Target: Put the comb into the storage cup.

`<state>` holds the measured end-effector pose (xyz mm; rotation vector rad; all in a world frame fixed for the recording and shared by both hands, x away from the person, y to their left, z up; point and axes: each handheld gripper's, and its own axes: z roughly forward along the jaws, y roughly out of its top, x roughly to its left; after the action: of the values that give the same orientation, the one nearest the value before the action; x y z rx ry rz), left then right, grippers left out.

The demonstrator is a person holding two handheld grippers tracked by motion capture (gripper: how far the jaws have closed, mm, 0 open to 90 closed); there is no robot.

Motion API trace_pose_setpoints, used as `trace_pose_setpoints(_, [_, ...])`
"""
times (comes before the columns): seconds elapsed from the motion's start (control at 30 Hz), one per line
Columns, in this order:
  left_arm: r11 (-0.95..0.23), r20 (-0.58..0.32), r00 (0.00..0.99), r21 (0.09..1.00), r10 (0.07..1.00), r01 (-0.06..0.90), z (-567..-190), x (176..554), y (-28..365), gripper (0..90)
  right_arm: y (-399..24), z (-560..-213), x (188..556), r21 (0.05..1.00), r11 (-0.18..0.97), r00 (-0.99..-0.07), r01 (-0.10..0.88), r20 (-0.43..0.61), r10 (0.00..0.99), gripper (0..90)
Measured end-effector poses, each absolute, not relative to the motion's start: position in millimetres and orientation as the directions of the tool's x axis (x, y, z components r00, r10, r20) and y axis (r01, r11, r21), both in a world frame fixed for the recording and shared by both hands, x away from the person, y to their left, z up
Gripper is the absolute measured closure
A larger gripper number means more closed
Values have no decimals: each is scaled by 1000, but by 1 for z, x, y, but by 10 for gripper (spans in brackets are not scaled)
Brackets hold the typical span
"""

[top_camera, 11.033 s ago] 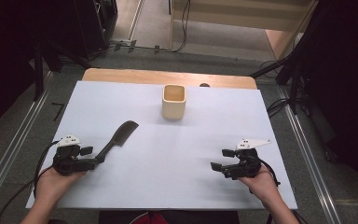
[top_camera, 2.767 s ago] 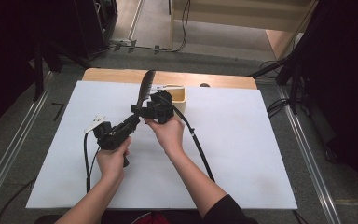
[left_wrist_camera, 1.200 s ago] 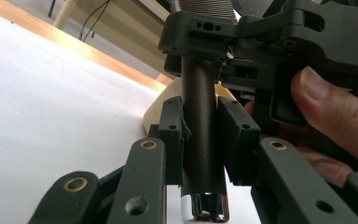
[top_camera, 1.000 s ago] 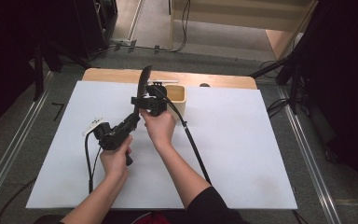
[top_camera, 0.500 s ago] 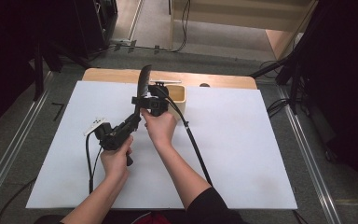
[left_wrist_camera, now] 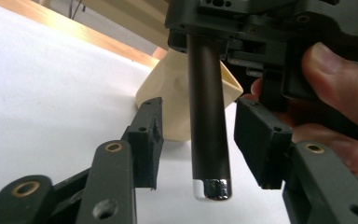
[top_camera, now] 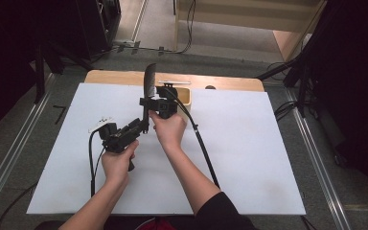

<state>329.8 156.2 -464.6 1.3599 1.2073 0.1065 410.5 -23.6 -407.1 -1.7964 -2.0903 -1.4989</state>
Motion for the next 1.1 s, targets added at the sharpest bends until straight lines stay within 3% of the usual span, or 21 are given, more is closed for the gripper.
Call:
trace_pose_setpoints(0.2, [219, -566, 466, 764, 680, 607, -460, 329, 155, 440, -26, -406, 408, 668, -94, -356, 739, 505, 787, 701])
trace_pose_setpoints(0.7, [-36, -420, 549, 770, 723, 637, -451, 325, 144, 403, -29, -408, 400, 732, -35, -402, 680, 413, 818, 701])
trace_pose_setpoints(1.1, [-149, -396, 576, 718, 715, 680, -455, 325, 150, 388, -45, -412, 393, 781, -53, -391, 623, 369, 843, 701])
